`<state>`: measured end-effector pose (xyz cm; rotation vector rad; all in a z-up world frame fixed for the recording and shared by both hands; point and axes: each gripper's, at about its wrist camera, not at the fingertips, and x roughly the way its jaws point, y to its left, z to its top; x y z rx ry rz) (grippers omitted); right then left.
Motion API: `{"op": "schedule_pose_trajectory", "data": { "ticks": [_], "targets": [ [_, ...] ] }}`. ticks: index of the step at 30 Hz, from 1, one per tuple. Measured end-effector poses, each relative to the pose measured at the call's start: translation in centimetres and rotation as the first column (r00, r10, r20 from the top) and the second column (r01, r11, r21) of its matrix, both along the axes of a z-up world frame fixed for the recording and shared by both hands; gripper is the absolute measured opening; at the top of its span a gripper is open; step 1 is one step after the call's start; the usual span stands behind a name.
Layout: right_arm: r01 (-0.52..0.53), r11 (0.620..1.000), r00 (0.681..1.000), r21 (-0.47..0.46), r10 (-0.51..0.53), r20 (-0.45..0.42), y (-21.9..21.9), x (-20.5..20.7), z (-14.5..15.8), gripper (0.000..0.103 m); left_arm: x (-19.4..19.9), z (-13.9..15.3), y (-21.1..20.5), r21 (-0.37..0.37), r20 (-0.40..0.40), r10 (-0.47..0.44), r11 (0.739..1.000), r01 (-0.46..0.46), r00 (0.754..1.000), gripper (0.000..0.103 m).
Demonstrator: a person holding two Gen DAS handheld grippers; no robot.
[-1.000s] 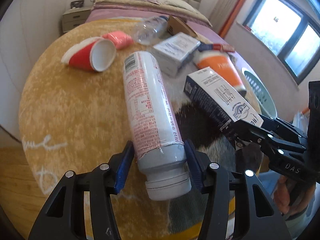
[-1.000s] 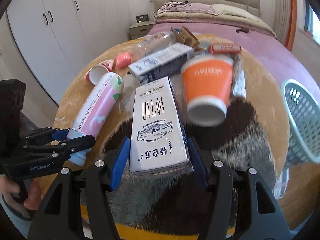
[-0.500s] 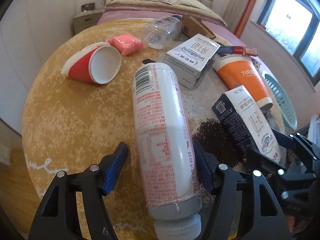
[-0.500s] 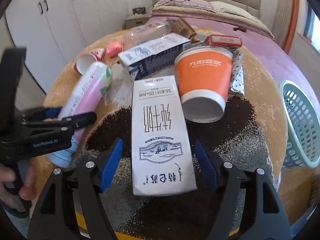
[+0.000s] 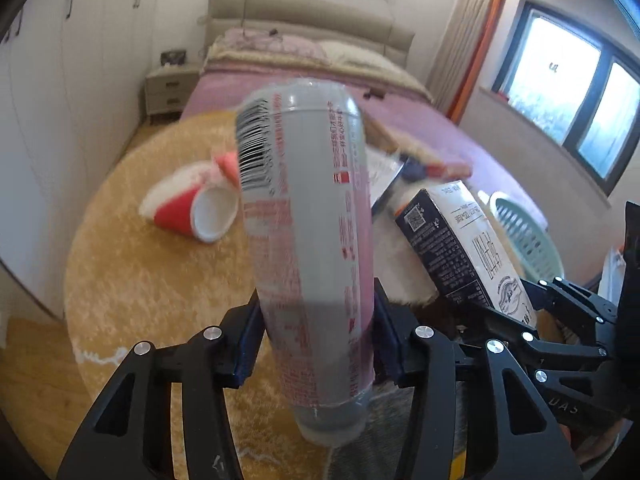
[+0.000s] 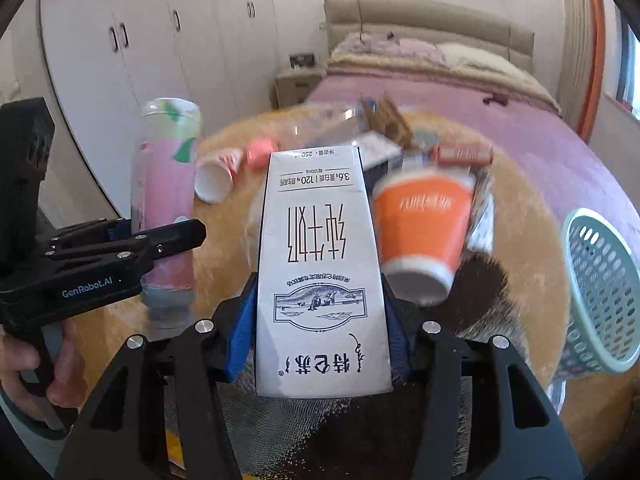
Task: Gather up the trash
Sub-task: 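Carry the spray can and milk carton to the blue basket and release both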
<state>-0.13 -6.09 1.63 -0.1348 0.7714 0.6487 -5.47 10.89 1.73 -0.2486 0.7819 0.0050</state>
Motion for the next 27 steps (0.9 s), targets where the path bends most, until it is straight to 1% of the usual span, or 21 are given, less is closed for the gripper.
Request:
{"op": "schedule_pose_trajectory", "data": {
  "ticks": [4, 9, 11, 13, 15, 16, 18, 20, 21, 23, 24, 25, 27],
  "targets": [
    [0.045, 0.998, 0.998, 0.048, -0.047, 0.048, -2.0, 0.4, 2.3, 0.052, 0.9, 2.2, -1.3, 0.015, 0.036, -0.043, 0.999, 0.042, 0.998, 0.047],
    [0.176, 0.981, 0.980, 0.078, -0.182, 0.084, -6.8, 2.3, 3.8, 0.052, 3.5, 4.2, -4.9, 0.009, 0.079, -0.130, 0.992, 0.130, 0.988, 0.047],
    [0.245, 0.965, 0.964, 0.093, -0.253, 0.082, -9.7, 3.5, 4.0, 0.052, 5.0, 5.0, -7.2, 0.016, 0.098, -0.179, 0.984, 0.178, 0.979, 0.047],
    [0.316, 0.943, 0.943, 0.108, -0.325, 0.072, -12.8, 4.7, 4.1, 0.052, 6.3, 5.4, -9.1, 0.023, 0.111, -0.218, 0.976, 0.217, 0.970, 0.047],
    [0.371, 0.922, 0.923, 0.113, -0.379, 0.066, -15.2, 5.7, 4.0, 0.052, 8.1, 6.0, -11.7, 0.018, 0.115, -0.277, 0.961, 0.277, 0.954, 0.047],
    [0.409, 0.906, 0.907, 0.113, -0.417, 0.064, -16.7, 6.3, 3.9, 0.052, 8.7, 6.1, -13.0, -0.001, 0.108, -0.307, 0.951, 0.309, 0.945, 0.047],
    [0.473, 0.873, 0.875, 0.114, -0.481, 0.054, -19.6, 7.3, 3.6, 0.052, 10.9, 6.4, -15.3, -0.078, 0.098, -0.374, 0.921, 0.382, 0.922, 0.047],
    [0.540, 0.835, 0.837, 0.110, -0.546, 0.039, -22.6, 8.5, 3.0, 0.052, 12.7, 6.6, -17.8, -0.111, 0.104, -0.425, 0.893, 0.435, 0.899, 0.047],
    [0.572, 0.813, 0.816, 0.109, -0.578, 0.030, -24.0, 9.1, 2.5, 0.052, 13.6, 6.7, -19.3, -0.109, 0.105, -0.442, 0.885, 0.452, 0.891, 0.047],
    [0.615, 0.782, 0.785, 0.103, -0.619, 0.012, -26.2, 10.6, 1.7, 0.052, 15.4, 6.6, -22.2, -0.102, 0.105, -0.478, 0.867, 0.488, 0.872, 0.047],
    [0.633, 0.768, 0.771, 0.096, -0.636, 0.003, -27.0, 11.2, 1.2, 0.052, 16.4, 6.3, -23.7, -0.108, 0.098, -0.496, 0.856, 0.505, 0.863, 0.047],
    [0.659, 0.747, 0.751, 0.087, -0.660, -0.014, -28.1, 12.2, 0.3, 0.052, 17.8, 5.8, -25.5, -0.119, 0.081, -0.514, 0.846, 0.520, 0.854, 0.047],
    [0.676, 0.732, 0.737, 0.086, -0.675, -0.047, -29.3, 13.1, -0.9, 0.052, 19.6, 4.5, -27.5, -0.127, 0.055, -0.531, 0.836, 0.533, 0.846, 0.047]
  ]
}}
